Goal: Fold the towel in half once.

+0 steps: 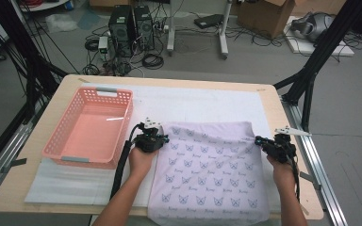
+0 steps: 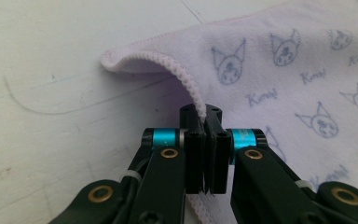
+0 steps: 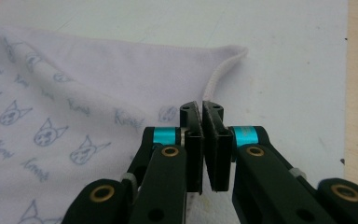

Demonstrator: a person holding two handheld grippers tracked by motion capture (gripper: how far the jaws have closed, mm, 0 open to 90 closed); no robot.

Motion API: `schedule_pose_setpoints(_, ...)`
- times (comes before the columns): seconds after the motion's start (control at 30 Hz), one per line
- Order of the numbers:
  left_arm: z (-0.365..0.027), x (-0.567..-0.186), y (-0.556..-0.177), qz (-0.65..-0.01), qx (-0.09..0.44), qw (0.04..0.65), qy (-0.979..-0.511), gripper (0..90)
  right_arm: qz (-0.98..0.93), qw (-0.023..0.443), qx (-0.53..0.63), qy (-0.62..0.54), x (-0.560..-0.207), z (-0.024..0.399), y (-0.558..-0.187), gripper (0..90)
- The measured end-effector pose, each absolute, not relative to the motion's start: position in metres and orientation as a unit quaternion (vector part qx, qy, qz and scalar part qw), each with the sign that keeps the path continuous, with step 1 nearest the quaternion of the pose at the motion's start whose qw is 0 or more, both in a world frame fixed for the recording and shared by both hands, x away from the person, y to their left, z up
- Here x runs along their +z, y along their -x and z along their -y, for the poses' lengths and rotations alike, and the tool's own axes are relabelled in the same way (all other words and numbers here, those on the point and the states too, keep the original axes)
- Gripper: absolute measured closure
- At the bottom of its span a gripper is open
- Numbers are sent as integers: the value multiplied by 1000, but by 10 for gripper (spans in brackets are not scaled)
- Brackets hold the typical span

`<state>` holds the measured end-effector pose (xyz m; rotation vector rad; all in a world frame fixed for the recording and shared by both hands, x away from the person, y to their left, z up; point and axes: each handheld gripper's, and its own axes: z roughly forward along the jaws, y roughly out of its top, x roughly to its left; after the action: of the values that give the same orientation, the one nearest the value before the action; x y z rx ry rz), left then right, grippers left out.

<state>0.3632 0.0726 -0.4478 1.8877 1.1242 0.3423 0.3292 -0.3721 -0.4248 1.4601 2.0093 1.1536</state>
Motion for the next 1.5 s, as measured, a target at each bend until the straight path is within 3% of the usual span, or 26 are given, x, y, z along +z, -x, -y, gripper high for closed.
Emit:
schedule_pose_setpoints(0.27, -93, -425, -338, -435, 129, 486, -747, 880, -725, 199, 428, -502, -420, 375, -304, 871)
schedule_pose_setpoints(0.9, -113, -436, -277, -405, 72, 498, -763, 871, -755, 169, 418, -476, -422, 376, -239, 858)
schedule_pose_setpoints(0.93, -113, -436, -277, -406, 71, 499, -762, 817, -758, 163, 415, -477, -423, 376, -238, 833)
schedule_pose_setpoints(1.0, -112, -436, -280, -415, 57, 507, -753, 614, -752, 160, 417, -485, -423, 375, -239, 671)
schedule_pose_setpoints(1.1, -108, -434, -287, -417, 59, 515, -747, 509, -732, 173, 429, -500, -416, 373, -245, 564)
schedule_pose_setpoints(1.3, -96, -438, -312, -444, 63, 499, -742, 436, -737, 177, 396, -518, -419, 362, -273, 458)
schedule_pose_setpoints(1.5, -88, -451, -328, -470, 66, 475, -741, 434, -757, 178, 344, -527, -435, 347, -304, 461)
